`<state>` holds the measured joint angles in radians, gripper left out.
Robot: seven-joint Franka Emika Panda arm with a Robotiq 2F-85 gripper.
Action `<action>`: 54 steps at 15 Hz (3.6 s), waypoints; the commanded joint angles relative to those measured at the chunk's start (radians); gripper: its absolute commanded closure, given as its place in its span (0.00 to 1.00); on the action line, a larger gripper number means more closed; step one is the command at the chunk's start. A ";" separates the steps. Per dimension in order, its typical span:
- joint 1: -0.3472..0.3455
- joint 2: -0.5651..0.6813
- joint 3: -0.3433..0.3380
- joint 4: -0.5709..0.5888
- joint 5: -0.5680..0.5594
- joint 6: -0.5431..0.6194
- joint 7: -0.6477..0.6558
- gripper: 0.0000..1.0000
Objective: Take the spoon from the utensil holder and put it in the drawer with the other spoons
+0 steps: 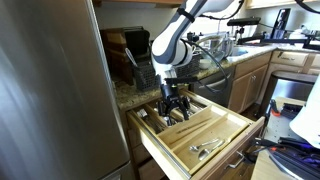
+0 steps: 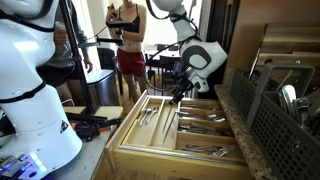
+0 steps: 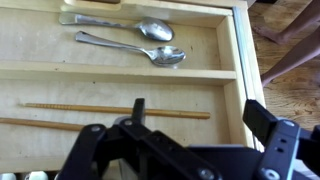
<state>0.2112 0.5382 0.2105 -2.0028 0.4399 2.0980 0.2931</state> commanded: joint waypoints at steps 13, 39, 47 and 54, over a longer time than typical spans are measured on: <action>0.003 -0.004 0.000 -0.045 0.035 0.053 -0.021 0.00; 0.010 0.024 -0.003 -0.043 0.010 0.136 -0.024 0.00; 0.014 0.028 -0.004 -0.044 0.003 0.148 -0.023 0.00; 0.022 0.032 -0.007 -0.044 -0.019 0.178 -0.018 0.00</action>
<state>0.2150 0.5831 0.2112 -2.0188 0.4361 2.2335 0.2792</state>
